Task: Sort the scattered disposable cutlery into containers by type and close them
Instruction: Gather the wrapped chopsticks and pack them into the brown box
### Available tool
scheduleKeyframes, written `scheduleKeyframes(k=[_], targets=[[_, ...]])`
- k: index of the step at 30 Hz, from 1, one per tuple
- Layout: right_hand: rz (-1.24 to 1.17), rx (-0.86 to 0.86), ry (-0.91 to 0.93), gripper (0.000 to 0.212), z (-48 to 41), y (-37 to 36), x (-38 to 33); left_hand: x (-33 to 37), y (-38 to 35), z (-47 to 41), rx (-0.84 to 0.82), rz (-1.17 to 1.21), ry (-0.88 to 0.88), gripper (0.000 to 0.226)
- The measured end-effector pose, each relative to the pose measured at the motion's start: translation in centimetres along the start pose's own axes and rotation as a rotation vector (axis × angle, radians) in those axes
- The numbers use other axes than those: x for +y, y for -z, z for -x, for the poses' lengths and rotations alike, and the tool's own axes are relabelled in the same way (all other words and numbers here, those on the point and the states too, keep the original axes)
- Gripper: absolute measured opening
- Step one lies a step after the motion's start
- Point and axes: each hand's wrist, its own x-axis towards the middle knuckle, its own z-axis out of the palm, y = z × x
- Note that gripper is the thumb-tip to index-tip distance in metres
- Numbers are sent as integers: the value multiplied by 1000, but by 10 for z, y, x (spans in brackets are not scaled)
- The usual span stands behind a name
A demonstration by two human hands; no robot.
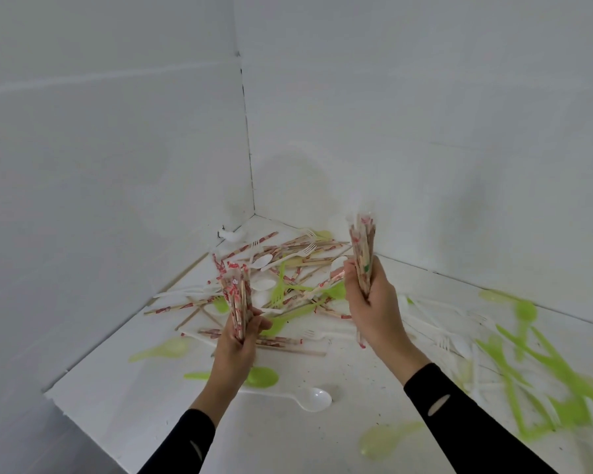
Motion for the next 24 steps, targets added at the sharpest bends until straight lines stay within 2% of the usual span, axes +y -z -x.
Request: scheduleKeyframes(k=[4, 7, 10, 12, 13, 15, 17, 19, 22, 24], targets=[[70, -83, 84, 7, 13, 0, 17, -2, -1, 0, 24, 15, 25, 8], [140, -211, 41, 13, 31, -11, 45, 2, 1, -6, 8, 35, 55, 8], [220, -373, 19, 9, 49, -20, 66, 18, -1, -14, 15, 82, 28, 8], [318, -441, 16, 17, 53, -21, 71, 33, -3, -18, 28, 73, 25, 12], [357, -442, 22, 21, 52, -20, 72, 38, -3, -21, 33, 34, 29, 13], [398, -342, 43, 23, 42, -17, 67, 42, -2, -26, -8, -92, 29, 9], [407, -184, 26, 16, 24, -11, 63, 40, 0, -31, -143, -236, 34, 4], [449, -124, -98, 17, 5, -3, 66, 29, 2, -35, -293, -422, 11, 5], [707, -225, -244, 20, -9, 10, 87, 9, 6, -37, -433, -720, -67, 5], [811, -326, -261, 23, -9, 16, 102, -4, 7, -39, -506, -885, -123, 16]])
